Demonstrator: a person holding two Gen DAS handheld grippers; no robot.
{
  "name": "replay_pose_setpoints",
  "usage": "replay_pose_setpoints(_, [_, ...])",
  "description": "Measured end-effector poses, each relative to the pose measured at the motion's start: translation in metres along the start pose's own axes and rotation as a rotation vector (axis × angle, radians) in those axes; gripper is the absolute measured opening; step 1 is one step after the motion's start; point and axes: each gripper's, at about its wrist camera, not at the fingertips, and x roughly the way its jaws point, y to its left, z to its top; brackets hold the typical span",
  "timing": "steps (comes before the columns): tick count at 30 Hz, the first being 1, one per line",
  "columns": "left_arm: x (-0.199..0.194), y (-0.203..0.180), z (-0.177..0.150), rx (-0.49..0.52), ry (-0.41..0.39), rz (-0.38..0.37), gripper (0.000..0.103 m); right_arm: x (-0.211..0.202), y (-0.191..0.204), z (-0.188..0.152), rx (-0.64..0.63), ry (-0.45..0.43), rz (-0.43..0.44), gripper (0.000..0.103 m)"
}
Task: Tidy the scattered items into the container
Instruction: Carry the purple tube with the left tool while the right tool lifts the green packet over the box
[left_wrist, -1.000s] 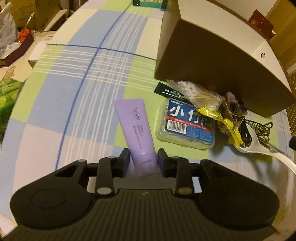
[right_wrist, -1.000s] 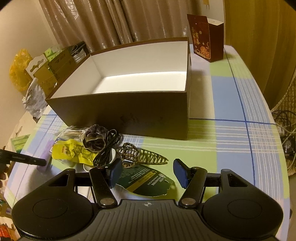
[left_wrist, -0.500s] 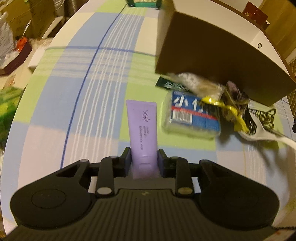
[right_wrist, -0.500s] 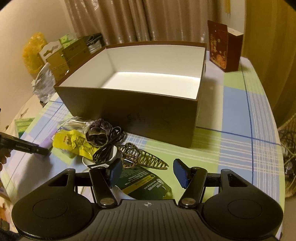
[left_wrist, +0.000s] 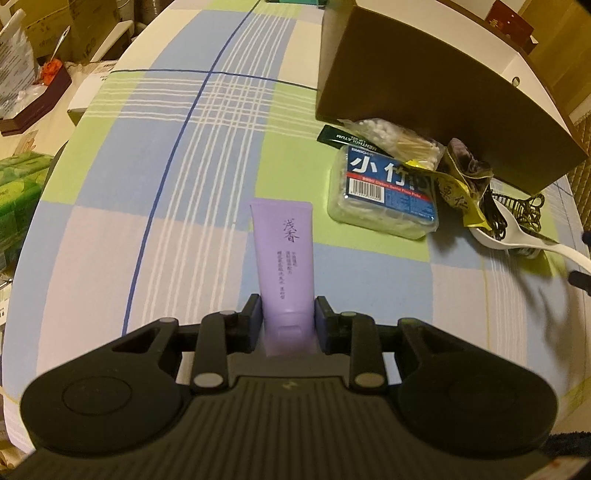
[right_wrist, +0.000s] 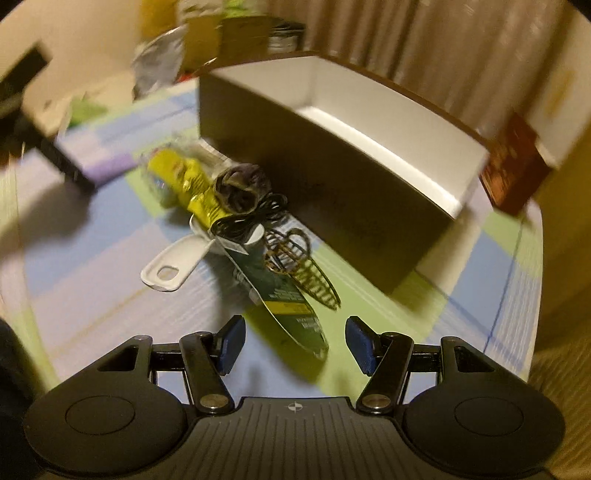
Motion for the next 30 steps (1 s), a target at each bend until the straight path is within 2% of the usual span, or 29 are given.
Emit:
replay_pose_setpoints(1, [0.0, 0.0, 0.0, 0.003, -0.001, 0.0, 0.025, 0.005, 0.004, 0.0, -0.034, 0.001, -0.018, 0.057])
replay_pose_setpoints(3, [0.001, 0.0, 0.0, 0.005, -0.002, -0.001, 0.025, 0.015, 0.01, 0.0, -0.115, -0.004, -0.047, 0.042])
replay_pose_setpoints(6, [0.001, 0.0, -0.001, 0.007, -0.003, -0.005, 0.025, 0.024, 0.019, -0.002, -0.239, 0.002, -0.063, 0.002])
replay_pose_setpoints(9, [0.001, 0.0, 0.0, 0.012, -0.004, -0.006, 0.026, 0.022, 0.025, -0.006, -0.301, -0.019, -0.074, 0.0])
replay_pose_setpoints(13, [0.004, -0.002, 0.004, 0.025, -0.007, -0.008, 0.026, 0.015, 0.026, -0.009, -0.287, -0.012, -0.066, 0.0])
replay_pose_setpoints(20, [0.011, -0.01, 0.013, 0.098, 0.014, 0.014, 0.027, 0.004, 0.023, -0.01, -0.201, 0.006, -0.053, 0.0])
replay_pose_setpoints(30, [0.006, -0.013, 0.006, 0.074, 0.023, 0.0, 0.026, -0.011, 0.011, -0.008, -0.001, 0.019, 0.009, 0.0])
